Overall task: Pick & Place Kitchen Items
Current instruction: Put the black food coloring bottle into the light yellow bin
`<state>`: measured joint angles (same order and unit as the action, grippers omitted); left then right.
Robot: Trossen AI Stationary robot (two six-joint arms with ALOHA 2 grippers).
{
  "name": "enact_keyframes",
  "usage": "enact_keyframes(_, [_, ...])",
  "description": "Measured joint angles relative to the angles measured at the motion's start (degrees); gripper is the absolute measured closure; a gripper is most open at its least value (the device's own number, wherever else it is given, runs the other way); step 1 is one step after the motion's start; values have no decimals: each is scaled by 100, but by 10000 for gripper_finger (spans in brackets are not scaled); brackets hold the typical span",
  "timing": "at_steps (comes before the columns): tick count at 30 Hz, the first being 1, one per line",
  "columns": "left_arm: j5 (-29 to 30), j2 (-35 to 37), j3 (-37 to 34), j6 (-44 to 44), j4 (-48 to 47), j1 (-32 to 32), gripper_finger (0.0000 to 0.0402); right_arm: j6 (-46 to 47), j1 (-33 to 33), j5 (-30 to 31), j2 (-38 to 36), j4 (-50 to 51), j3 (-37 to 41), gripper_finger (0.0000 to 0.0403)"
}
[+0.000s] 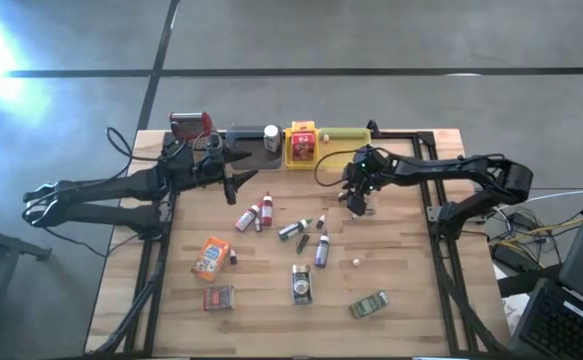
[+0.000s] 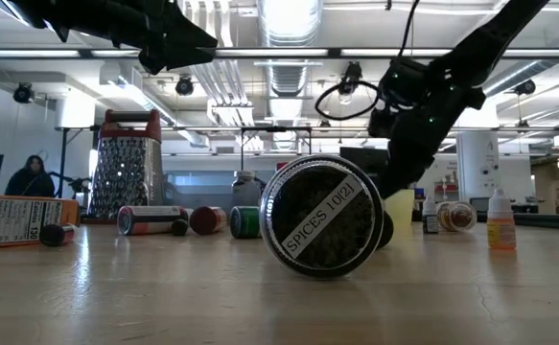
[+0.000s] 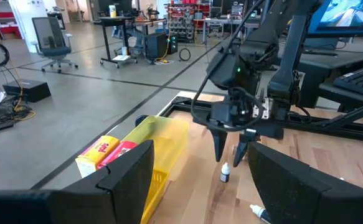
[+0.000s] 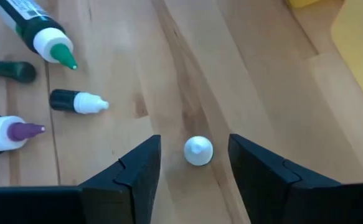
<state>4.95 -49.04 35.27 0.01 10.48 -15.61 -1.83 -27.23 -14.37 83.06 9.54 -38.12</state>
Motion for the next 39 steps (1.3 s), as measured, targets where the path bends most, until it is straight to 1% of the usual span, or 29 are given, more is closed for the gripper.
enact_keyframes(6, [0,0,0,-2,-1,0,138,-27,0,0,278,-155,1,216])
enact_keyframes(12, [0,0,0,-2,-2,2,138,-81,0,3,381,-157,1,238])
enact_keyframes(18, [1,0,0,-3,-4,0,138,-138,0,95,377,-182,1,271])
enact_keyframes(27, [1,0,0,-4,-4,2,138,-263,-2,107,368,-209,-3,342])
enact_keyframes(29, [1,0,0,-3,-4,1,138,-263,-2,105,368,-210,-3,353])
enact_keyframes(32, [2,0,0,-4,-4,2,138,-187,-2,103,368,-210,-3,356])
enact_keyframes(36, [0,0,0,-4,-4,0,138,-141,-1,101,366,-203,-3,340])
enact_keyframes(39, [1,0,0,-3,-7,0,138,-160,-2,103,364,-166,-67,339])
